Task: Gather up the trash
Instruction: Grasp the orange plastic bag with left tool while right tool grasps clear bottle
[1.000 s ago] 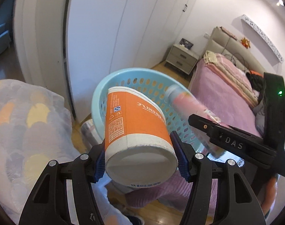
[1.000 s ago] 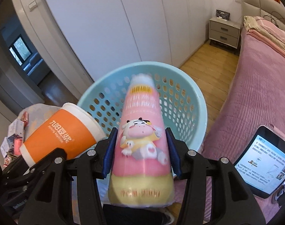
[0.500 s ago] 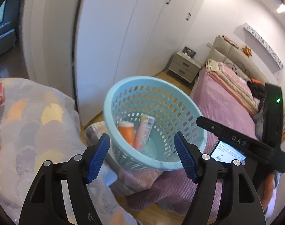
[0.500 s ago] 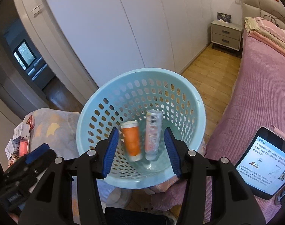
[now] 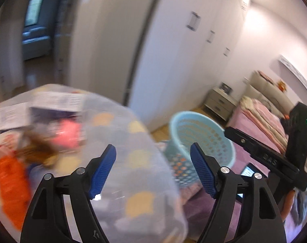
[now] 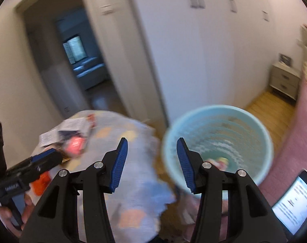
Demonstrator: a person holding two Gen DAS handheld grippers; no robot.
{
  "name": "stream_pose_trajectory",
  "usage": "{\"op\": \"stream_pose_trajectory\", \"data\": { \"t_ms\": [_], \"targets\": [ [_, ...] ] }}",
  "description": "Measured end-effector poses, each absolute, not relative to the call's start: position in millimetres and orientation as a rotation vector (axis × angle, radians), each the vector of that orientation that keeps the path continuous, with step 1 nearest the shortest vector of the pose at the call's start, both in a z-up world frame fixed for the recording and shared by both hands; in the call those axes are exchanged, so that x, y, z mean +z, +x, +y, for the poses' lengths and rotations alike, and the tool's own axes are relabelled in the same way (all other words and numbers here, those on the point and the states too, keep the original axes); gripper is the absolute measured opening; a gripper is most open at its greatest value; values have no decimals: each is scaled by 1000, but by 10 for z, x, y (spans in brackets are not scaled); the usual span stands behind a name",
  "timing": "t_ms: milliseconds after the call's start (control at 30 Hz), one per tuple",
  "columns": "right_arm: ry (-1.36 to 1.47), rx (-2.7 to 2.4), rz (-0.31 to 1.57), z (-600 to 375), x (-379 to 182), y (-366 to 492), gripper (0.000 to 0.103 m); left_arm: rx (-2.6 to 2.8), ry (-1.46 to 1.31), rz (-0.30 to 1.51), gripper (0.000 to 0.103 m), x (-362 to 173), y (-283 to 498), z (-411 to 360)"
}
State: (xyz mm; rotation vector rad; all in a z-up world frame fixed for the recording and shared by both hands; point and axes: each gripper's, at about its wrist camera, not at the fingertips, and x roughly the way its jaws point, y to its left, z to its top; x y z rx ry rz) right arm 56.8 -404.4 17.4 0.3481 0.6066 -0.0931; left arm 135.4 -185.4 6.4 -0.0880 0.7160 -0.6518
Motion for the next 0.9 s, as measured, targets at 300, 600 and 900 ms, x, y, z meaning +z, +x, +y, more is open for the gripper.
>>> {"op": "stream_pose_trajectory", "data": {
  "t_ms": [300, 600, 900],
  "targets": [
    [227, 160, 694, -2898, -28, 977, 47, -309, -118, 731, 82, -80, 1323, -467],
    [159, 250, 788, -2251, -357, 1271, 67, -279, -214, 831, 82, -446, 1542, 15],
    [119, 255, 868, -2122, -535, 1285, 68, -227, -151, 894, 59, -704, 1661, -105]
  ]
}}
